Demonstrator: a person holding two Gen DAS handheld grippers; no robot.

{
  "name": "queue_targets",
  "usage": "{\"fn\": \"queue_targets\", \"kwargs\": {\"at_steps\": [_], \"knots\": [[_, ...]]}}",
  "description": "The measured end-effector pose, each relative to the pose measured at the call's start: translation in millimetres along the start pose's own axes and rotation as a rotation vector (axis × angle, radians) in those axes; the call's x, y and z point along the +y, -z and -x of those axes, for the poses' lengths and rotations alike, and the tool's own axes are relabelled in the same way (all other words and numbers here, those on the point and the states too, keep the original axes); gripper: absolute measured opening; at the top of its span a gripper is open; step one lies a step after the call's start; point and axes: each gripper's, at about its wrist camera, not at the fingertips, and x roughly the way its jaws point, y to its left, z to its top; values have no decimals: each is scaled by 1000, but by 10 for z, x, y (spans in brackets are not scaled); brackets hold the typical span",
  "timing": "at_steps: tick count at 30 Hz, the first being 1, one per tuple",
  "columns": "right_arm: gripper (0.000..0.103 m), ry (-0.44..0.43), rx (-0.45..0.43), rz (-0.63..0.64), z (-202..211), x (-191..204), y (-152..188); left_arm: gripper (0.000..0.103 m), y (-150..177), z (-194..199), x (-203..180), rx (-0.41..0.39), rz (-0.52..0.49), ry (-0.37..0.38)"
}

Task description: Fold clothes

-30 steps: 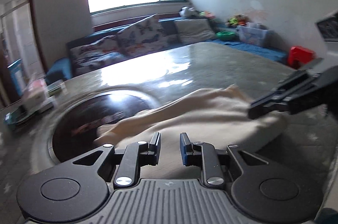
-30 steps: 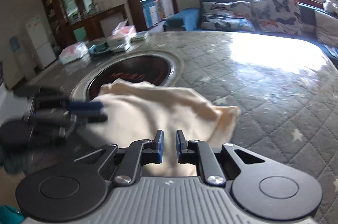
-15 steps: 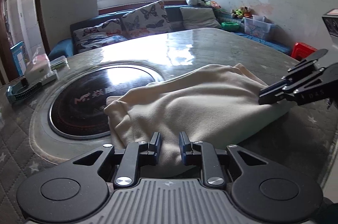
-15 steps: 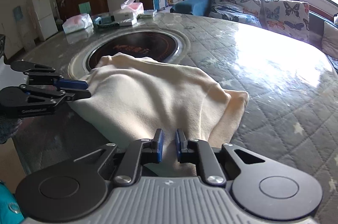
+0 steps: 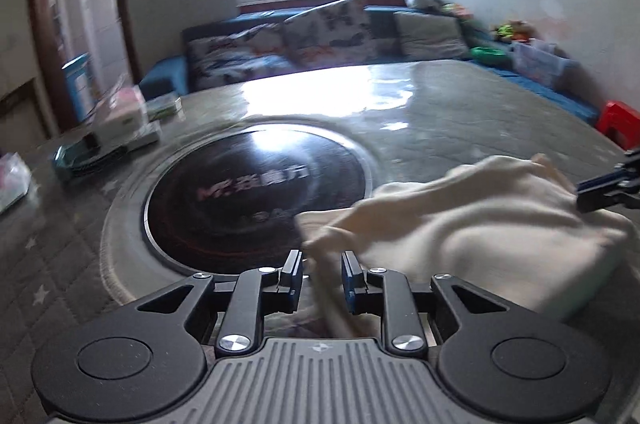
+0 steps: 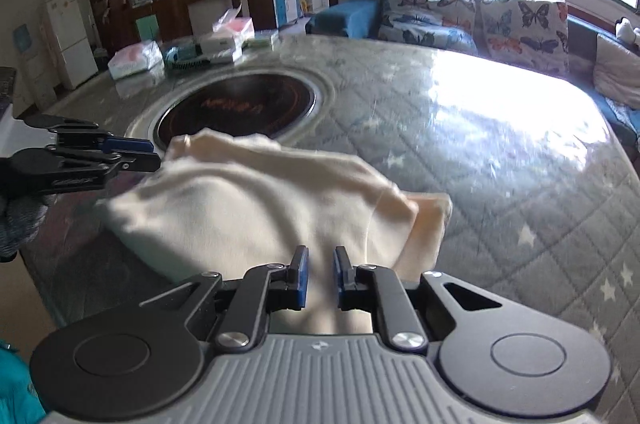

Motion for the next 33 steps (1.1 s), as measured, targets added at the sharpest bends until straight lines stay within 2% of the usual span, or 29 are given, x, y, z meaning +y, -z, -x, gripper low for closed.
{"fn": "queue_targets", "kwargs": {"at_steps": [4,7,10,13,16,19,22,25,31,33], "knots": [[12,19,-20,-24,-134,-47,-126,23,-13,-132,16,0,-2,-12],[12,27,-34,-58,-274,-119,-212,10,-8,-186,-32,-4,-35,-5],[12,26,-35,-86,-410,-177,-254,6,-32,-179,-92,-23,-61,-15],[12,38,-29,-105,-539,-229,-265,6,-35,-201,-114,-39,-88,-44],[12,48,-17,-118,-633,-263,-228,6,-23,-264,-94,-21,-83,-47],[12,55,-16,-112,-615,-246,-234,12,-63,-255,-66,-16,-60,-39],[12,51,-30,-105,-559,-190,-306,12,-153,-188,-55,-41,-37,-18],[12,22,-47,-104,-554,-144,-373,12,-237,-165,-115,-50,-24,42],[12,-8,-38,-64,-762,6,-531,12,-340,-344,-356,-34,-64,107],[12,6,-23,-48,-852,49,-547,12,-360,-432,-419,-20,-78,113]]}}
